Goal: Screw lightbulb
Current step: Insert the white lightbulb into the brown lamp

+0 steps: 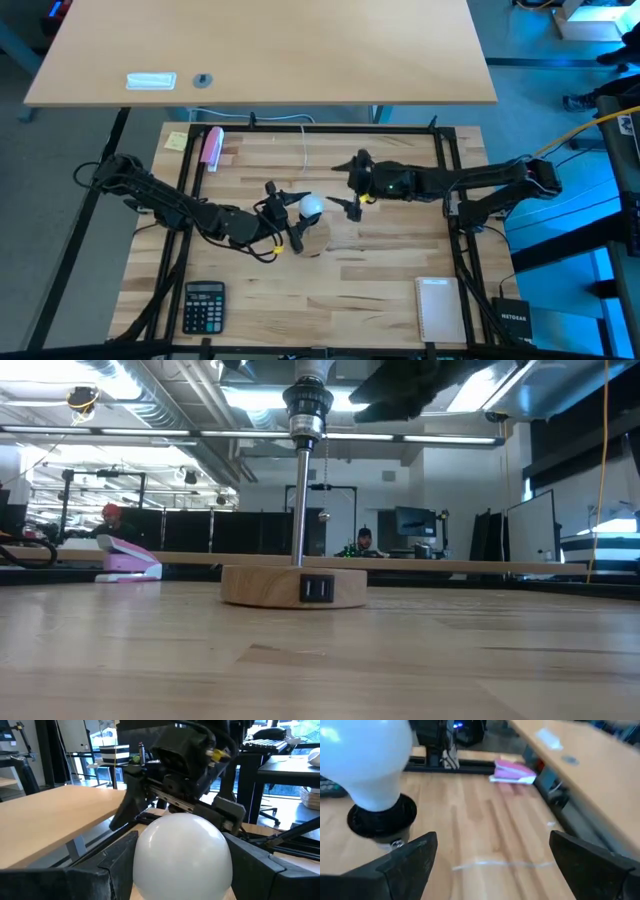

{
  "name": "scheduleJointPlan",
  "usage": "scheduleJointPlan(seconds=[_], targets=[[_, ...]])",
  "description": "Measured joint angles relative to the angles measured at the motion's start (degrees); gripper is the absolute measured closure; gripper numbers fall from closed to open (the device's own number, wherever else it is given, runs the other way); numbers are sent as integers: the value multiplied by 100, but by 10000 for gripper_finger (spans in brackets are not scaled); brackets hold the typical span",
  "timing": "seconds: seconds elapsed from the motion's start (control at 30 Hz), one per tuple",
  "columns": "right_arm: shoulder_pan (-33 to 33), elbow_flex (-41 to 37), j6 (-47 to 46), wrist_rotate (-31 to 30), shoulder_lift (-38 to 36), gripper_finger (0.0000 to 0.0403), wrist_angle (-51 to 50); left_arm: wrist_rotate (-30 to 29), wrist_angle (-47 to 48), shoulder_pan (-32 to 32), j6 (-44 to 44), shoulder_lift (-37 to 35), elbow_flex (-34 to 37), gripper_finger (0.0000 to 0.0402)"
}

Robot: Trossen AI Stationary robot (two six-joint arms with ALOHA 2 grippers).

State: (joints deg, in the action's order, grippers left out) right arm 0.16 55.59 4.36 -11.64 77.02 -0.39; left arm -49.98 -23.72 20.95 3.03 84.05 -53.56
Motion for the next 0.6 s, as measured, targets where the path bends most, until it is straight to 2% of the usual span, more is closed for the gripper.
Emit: scheduleJointPlan(seconds=[0.07,0.1,0.23,0.33,0.5,0.6], targets=[[95,0,-180,123,-3,15,-273,-2,0,0,17,0,0,162],[192,0,-219,-1,6,15,-430,-4,-8,0,51,0,0,162],[638,-147,-18,-1295,71,15,-457,-35,-9,0,111,0,0,162],[967,-811,128,-1268,71,15,1008,-39,-9,0,144,0,0,162],[1244,-2430,347,-1128,326,15,4603,-48,-2,0,158,0,0,162],[1182,-2936,60,-1170,760,15,5796,-50,22,0,197,-2,-2,162]])
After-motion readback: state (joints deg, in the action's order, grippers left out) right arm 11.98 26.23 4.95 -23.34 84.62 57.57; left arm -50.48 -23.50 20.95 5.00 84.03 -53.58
